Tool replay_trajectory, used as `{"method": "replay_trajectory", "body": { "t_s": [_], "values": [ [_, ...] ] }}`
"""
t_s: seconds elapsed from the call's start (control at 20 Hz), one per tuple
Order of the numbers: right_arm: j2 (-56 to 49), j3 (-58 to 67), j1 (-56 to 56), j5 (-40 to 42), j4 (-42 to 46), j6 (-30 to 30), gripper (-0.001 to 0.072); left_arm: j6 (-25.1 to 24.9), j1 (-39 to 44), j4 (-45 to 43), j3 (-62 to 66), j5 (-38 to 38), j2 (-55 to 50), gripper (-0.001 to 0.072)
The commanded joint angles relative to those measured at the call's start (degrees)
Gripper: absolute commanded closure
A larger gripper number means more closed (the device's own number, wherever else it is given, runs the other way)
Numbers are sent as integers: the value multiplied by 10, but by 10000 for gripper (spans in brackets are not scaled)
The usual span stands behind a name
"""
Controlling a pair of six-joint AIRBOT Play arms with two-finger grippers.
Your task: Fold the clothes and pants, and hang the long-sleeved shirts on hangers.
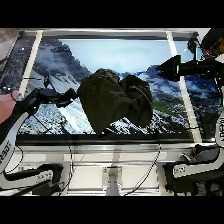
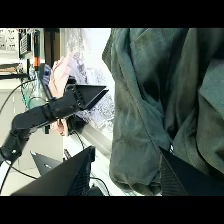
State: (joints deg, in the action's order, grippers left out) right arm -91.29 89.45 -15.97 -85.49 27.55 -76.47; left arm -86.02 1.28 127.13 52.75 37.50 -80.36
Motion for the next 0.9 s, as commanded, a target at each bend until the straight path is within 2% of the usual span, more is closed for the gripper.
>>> {"method": "replay_trajectory", "body": {
  "t_s": [0.0, 0.1, 0.15, 0.25, 0.4, 0.55, 0.65, 0.75, 0.85],
  "values": [
    [0, 0, 1, 12, 0, 0, 252, 16, 2, 43, 0, -52, -28, 209],
    [0, 0, 1, 14, -1, 0, 149, 16, 2, 52, 2, -68, -31, 209],
    [0, 0, 1, 18, -1, 0, 141, 16, 2, 59, 2, -74, -33, 209],
    [0, 0, 1, 22, -1, 0, 141, 16, 3, 67, 6, -71, -40, 212],
    [0, 0, 1, 22, -1, 0, 141, 16, 3, 70, 14, -71, -52, 255],
    [0, 0, 1, 23, -2, 0, 142, -5, 3, 85, 23, -65, -58, 266],
    [0, 0, 1, 24, -2, 0, 142, -6, 3, 92, 35, -43, -72, 344],
    [0, 0, 1, 24, -2, 0, 141, -43, 2, 97, 50, -9, -92, 345],
    [0, 0, 1, 24, -4, 0, 141, -52, 2, 97, 60, 5, -105, 345]
  ]
}}
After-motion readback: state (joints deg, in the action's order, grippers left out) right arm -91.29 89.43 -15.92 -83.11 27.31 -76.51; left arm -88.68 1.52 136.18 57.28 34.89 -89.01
